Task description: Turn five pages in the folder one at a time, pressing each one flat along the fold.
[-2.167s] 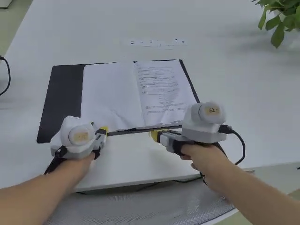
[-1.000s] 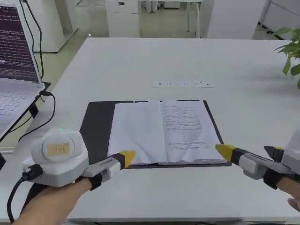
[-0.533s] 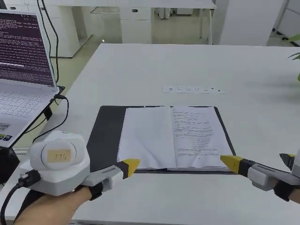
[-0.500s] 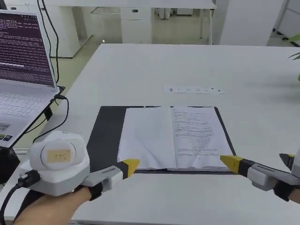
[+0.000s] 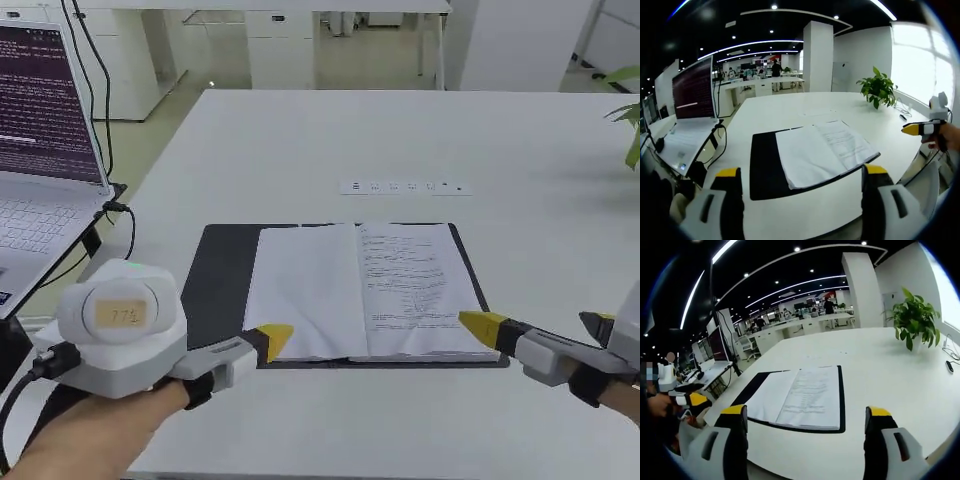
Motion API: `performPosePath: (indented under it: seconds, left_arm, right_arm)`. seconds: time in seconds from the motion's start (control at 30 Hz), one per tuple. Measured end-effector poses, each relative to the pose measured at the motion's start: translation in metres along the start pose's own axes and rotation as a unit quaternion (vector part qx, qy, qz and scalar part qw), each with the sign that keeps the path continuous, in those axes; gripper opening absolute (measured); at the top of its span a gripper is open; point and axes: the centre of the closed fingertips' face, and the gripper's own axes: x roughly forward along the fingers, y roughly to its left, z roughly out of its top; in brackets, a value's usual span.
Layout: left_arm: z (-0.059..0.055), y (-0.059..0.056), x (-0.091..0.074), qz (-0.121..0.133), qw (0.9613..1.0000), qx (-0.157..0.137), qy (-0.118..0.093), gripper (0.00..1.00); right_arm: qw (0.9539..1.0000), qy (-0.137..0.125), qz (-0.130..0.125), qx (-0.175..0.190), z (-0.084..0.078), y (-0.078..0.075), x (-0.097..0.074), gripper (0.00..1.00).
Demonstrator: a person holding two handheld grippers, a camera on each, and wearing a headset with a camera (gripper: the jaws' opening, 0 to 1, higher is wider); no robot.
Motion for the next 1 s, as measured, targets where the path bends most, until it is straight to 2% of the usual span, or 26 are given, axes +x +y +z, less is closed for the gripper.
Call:
performPosePath:
  seconds: [0.1, 0.27, 0.4, 0.5, 0.57, 1.0]
  left_arm:
    - [0.003, -0.011, 0.013, -0.013, 0.9999, 0.010, 0.003, 0.99]
    - [0.005, -0.034, 0.039, -0.042, 0.9989, 0.023, 0.003, 0.99]
    - [0.000, -0.051, 0.056, -0.057, 0.9973, 0.043, 0.017, 0.99]
    - [-0.001, -0.063, 0.067, -0.071, 0.9959, 0.053, 0.019, 0.90]
    - [-0.002, -0.073, 0.076, -0.080, 0.9949, 0.056, 0.022, 0.92]
    - [-0.008, -0.113, 0.109, -0.116, 0.9885, 0.090, 0.037, 0.84]
  right_arm:
    - [1.0000, 0.003, -0.002, 0.005, -0.003, -0.003, 0.000, 0.96]
    - [0.9999, 0.005, -0.005, 0.012, -0.007, -0.006, -0.003, 0.95]
    - [0.9997, 0.007, -0.008, 0.020, -0.012, -0.010, -0.007, 0.93]
    - [0.9996, 0.008, -0.009, 0.025, -0.014, -0.011, -0.008, 0.93]
    - [0.9996, 0.008, -0.008, 0.026, -0.015, -0.011, -0.008, 0.93]
    - [0.9996, 0.002, -0.005, 0.027, -0.014, -0.006, -0.008, 0.92]
